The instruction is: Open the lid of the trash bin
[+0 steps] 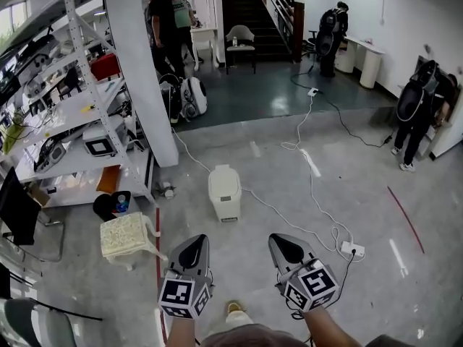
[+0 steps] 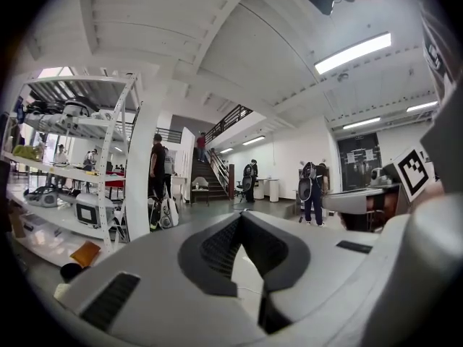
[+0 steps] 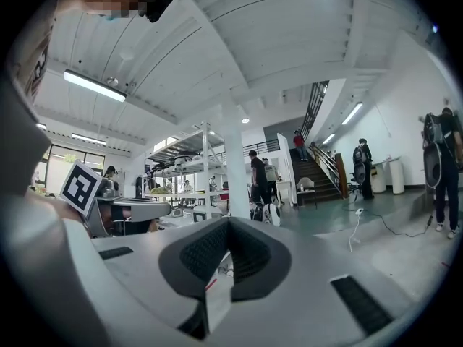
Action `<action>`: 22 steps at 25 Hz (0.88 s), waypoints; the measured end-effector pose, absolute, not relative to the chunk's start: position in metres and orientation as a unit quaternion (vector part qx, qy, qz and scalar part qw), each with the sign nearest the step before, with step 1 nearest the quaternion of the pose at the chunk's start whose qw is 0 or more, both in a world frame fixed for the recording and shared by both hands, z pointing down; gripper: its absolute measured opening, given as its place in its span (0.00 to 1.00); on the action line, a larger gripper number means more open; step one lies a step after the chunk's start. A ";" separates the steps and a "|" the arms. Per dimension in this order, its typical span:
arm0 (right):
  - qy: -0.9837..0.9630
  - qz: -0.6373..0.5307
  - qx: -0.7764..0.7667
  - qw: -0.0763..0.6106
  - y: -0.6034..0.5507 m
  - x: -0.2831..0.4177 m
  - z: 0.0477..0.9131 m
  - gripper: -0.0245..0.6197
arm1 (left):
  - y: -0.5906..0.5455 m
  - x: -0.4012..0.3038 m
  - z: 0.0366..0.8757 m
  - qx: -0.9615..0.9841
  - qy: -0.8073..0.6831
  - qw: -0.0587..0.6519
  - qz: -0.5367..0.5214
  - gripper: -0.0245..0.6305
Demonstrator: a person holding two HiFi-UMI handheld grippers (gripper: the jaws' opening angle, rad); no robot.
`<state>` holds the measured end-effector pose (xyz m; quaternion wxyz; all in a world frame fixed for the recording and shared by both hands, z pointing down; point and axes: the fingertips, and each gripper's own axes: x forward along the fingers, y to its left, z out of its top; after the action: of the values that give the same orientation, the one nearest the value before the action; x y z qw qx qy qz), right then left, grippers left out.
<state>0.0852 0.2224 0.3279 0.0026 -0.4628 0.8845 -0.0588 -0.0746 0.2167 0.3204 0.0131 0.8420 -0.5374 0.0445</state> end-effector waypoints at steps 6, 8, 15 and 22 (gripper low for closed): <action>0.884 -0.056 -0.464 0.007 0.188 0.052 0.322 0.09 | 0.179 -0.106 0.319 0.846 -0.532 0.011 0.046 0.02; 0.881 -0.056 -0.469 0.007 0.177 0.047 0.322 0.09 | 0.167 -0.111 0.320 0.849 -0.526 0.011 0.046 0.02; 0.873 -0.058 -0.484 0.005 0.148 0.040 0.326 0.09 | 0.133 -0.120 0.326 0.857 -0.513 0.015 0.046 0.02; 0.868 -0.062 -0.493 0.003 0.118 0.030 0.334 0.09 | 0.102 -0.129 0.333 0.862 -0.504 0.015 0.046 0.02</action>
<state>0.0299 0.1177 0.3344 0.0028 -0.4934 0.8676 -0.0623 -0.1290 0.1024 0.3332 0.0153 0.8624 -0.5038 0.0465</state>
